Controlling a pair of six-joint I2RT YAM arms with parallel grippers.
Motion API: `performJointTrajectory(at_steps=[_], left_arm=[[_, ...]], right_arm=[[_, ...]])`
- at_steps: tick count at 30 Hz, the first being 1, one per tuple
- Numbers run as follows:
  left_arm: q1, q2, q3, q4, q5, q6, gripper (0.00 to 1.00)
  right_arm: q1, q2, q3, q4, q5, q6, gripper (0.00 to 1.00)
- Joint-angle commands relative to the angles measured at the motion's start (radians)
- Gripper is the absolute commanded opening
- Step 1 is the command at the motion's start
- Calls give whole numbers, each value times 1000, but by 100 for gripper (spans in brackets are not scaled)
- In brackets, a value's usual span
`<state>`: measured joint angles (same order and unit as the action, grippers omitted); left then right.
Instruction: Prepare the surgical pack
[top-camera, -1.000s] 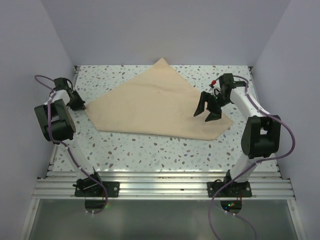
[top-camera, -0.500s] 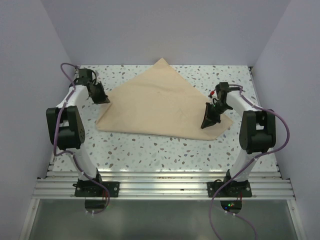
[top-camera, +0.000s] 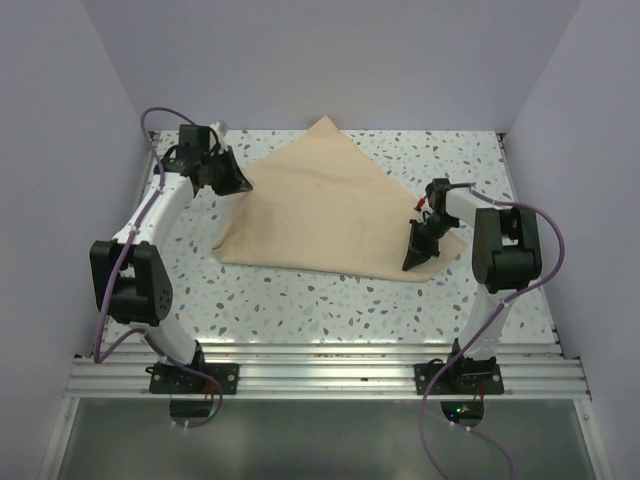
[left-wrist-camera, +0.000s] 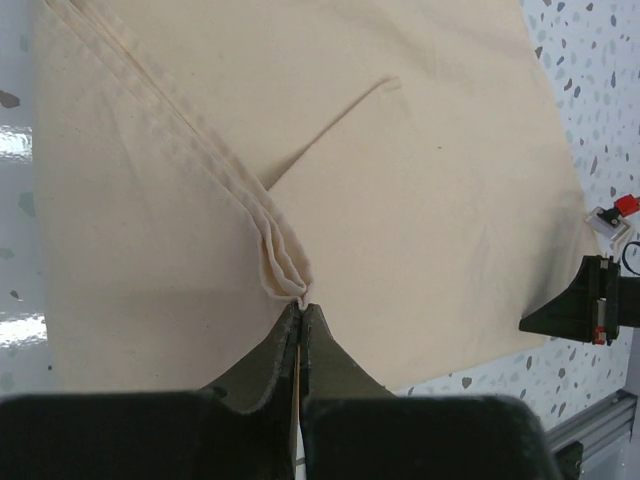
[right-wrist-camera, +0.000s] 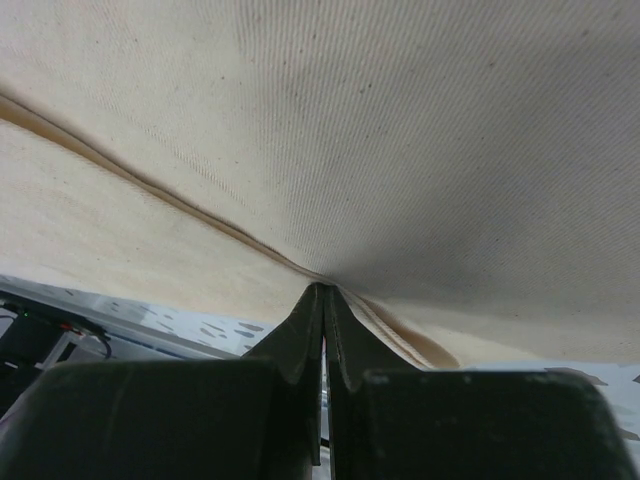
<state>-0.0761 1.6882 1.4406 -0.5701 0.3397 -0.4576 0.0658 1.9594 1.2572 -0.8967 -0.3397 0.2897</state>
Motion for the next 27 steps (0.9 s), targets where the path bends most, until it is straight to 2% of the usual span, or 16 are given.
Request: performJointTrajectory(at_steps=[1,7,14,27], left_arm=[[-33,-24,27,3,62,-49,0],[-131,4,113,4,102,-104,0],[-325,111,202,46,121,-170,0],[-473,332,322,59,127,-184,0]], right_arm=[[-1,67,-24,56,87,-17,0],[-1,82,-10,58,110,-6,0],[0,102,-13,58,108,-11,0],[-1,111,-24,64,91,-14,0]])
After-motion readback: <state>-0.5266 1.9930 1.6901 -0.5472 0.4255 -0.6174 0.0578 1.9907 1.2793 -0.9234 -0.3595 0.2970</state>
